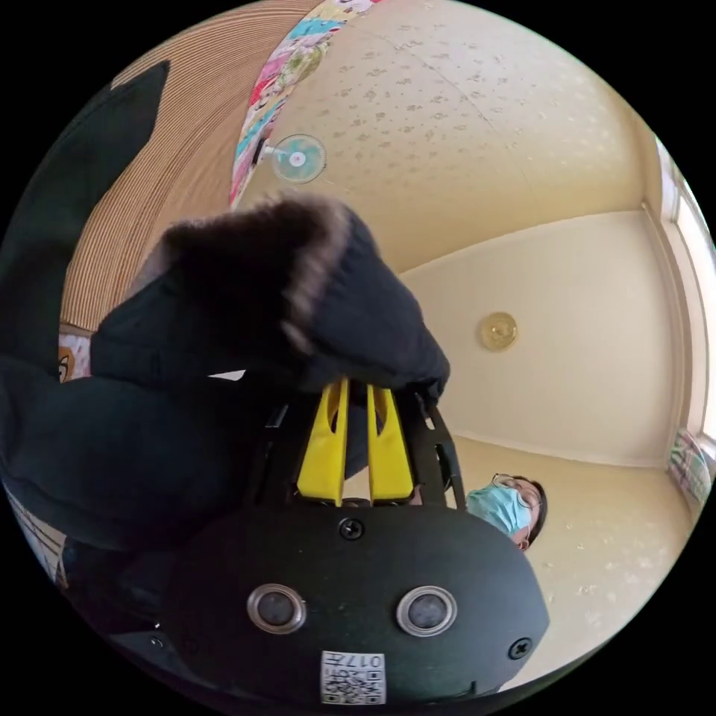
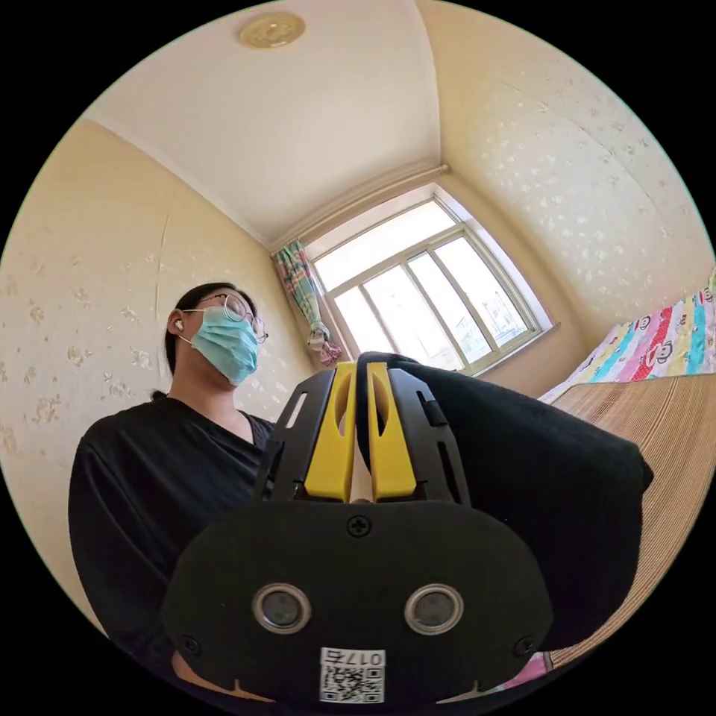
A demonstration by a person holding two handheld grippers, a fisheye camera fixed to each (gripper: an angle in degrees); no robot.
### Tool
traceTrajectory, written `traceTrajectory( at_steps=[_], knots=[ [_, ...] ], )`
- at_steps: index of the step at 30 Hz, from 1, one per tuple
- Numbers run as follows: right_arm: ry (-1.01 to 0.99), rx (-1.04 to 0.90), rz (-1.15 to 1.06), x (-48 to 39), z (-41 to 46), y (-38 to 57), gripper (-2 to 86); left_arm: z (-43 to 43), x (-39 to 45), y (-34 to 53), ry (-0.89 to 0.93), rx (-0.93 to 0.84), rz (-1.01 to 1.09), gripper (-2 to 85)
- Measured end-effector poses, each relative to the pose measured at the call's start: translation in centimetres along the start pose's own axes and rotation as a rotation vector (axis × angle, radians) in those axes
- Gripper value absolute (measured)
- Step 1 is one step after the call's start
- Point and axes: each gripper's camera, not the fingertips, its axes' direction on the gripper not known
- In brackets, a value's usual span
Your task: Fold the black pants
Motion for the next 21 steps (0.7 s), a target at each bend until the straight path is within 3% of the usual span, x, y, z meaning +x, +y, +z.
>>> traceTrajectory(
  at_steps=[4, 7, 9, 13, 15, 17, 21],
  knots=[
    [0.002, 0.018, -0.151, -3.6, -1.6, -1.0, 2.2, 0.0, 6.1, -1.4, 0.039, -0.045, 0.267, -0.5],
    [0.086, 0.045, -0.227, -5.5, -1.6, -1.6, 2.2, -0.1, 11.3, -2.2, -0.132, -0.071, 0.433, -0.7],
    [0.181, 0.053, -0.217, -5.2, -1.8, -2.0, 2.2, 0.7, 12.2, -2.7, -0.336, -0.127, 0.388, -0.4],
    [0.26, 0.031, 0.016, 0.6, -1.7, -0.8, 2.2, 1.2, 7.8, -2.5, -0.464, -0.189, 0.226, 5.4],
    [0.27, 0.063, 0.104, 2.9, -1.6, 0.5, 2.1, 0.6, 2.5, -1.8, -0.39, -0.229, 0.059, 11.7],
    [0.258, 0.103, 0.153, 4.6, -1.6, 1.4, 2.2, -0.6, -1.0, -0.8, -0.321, -0.203, -0.024, 12.4],
    [0.162, 0.056, 0.129, 5.1, -0.1, 1.1, 2.3, -4.2, -6.2, 1.7, -0.092, 0.012, -0.17, 13.5]
  ],
)
